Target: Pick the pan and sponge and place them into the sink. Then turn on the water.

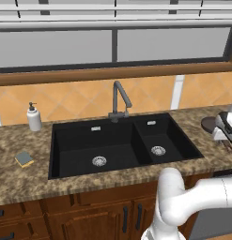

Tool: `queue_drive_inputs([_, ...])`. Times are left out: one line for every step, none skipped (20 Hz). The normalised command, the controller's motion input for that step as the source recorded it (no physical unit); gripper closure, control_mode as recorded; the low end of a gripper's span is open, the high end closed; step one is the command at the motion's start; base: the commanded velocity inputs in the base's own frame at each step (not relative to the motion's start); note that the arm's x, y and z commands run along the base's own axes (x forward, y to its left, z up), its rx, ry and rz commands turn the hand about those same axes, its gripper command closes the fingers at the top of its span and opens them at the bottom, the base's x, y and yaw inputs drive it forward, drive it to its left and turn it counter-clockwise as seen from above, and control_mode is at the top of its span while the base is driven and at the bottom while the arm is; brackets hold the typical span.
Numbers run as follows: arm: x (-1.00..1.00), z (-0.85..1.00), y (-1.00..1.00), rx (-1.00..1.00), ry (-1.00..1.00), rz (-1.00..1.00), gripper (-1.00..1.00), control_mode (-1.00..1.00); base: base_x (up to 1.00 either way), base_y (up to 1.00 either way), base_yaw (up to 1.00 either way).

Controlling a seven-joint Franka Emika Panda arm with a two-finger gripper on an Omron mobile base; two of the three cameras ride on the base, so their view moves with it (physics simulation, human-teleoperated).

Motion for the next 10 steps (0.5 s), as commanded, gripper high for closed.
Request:
queue_drive_inputs([-0.03,-0.62,0.00,0.05,0.00,0.00,1.00,-1.00,0.00,0.00,0.00])
queue_drive_inputs([0.00,-0.64,0.10,0.03,0.00,0.00,1.00,-1.00,0.00,0.00,0.00])
queue_drive_inputs([0.00,-0.64,0.14,0.02,0.00,0.00,1.00,-1.00,0.00,0.00,0.00])
queue_drive_inputs([0.00,-0.61,0.16,0.03,0.00,0.00,1.00,-1.00,0.00,0.00,0.00])
queue_drive_inputs([0.00,-0.61,0.19,0.03,0.00,0.00,1.00,-1.00,0.00,0.00,0.00])
queue_drive_inputs([0.00,-0.60,0.21,0.03,0.00,0.00,1.00,-1.00,0.00,0.00,0.00])
queue_drive_inputs([0.00,-0.58,0.25,0.03,0.00,0.00,1.00,-1.00,0.00,0.00,0.00])
queue_drive_inputs([-0.04,-0.54,0.25,0.03,0.00,0.00,1.00,-1.00,0.00,0.00,0.00])
queue_drive_inputs([-0.09,-0.46,0.32,0.03,0.00,0.00,1.00,-1.00,0.00,0.00,0.00])
queue_drive_inputs([-0.16,-0.28,0.36,0.02,0.00,0.00,1.00,-1.00,0.00,0.00,0.00])
